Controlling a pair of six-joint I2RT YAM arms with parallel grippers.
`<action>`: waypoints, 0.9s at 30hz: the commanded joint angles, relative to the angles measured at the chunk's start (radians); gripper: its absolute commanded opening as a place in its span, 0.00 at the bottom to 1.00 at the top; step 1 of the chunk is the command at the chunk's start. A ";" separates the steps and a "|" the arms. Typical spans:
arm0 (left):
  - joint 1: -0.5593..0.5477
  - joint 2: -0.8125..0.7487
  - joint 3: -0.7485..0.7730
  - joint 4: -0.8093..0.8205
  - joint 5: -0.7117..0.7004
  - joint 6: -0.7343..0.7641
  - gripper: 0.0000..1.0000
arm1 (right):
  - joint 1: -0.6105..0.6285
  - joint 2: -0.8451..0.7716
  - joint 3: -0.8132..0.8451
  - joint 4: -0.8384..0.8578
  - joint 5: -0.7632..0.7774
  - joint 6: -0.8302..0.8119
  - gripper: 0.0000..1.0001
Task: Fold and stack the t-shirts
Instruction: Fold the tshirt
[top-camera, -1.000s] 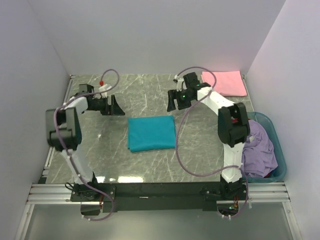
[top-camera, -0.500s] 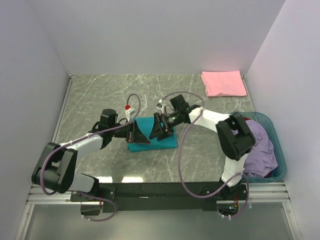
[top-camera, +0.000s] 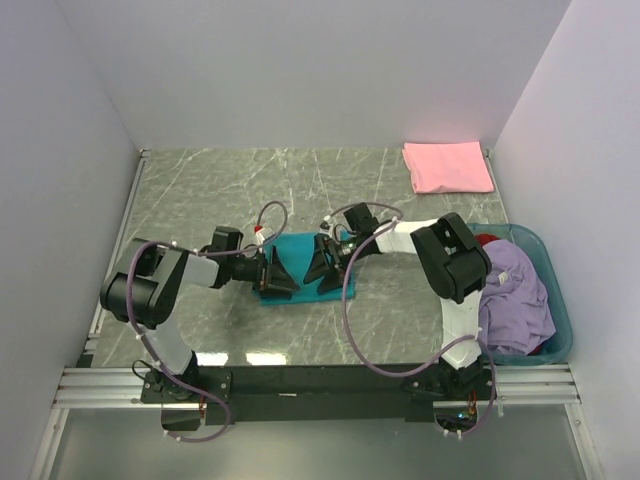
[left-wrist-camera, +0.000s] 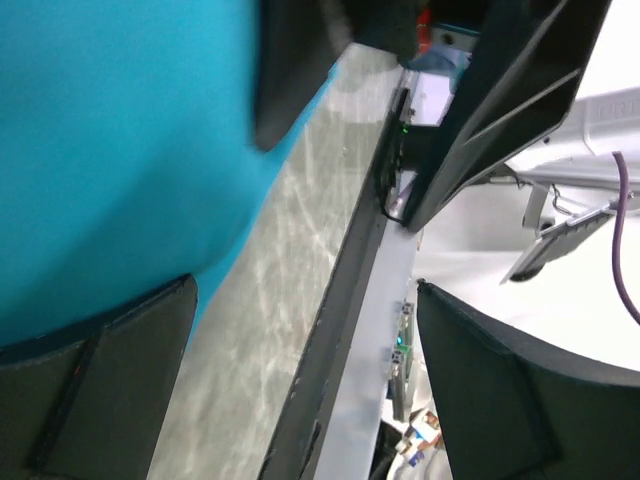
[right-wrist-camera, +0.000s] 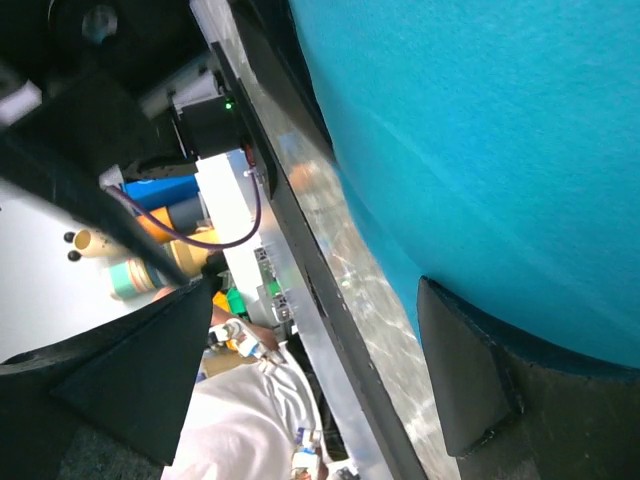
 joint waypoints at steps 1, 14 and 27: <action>0.075 0.050 0.036 -0.194 -0.059 0.187 0.99 | -0.051 0.031 -0.014 -0.089 0.096 -0.116 0.90; 0.123 -0.215 0.143 -0.573 0.023 0.463 0.99 | -0.086 -0.204 0.053 -0.498 0.109 -0.489 0.89; 0.134 0.054 0.143 -0.004 -0.026 0.000 0.99 | -0.120 0.010 0.033 -0.426 0.066 -0.486 0.87</action>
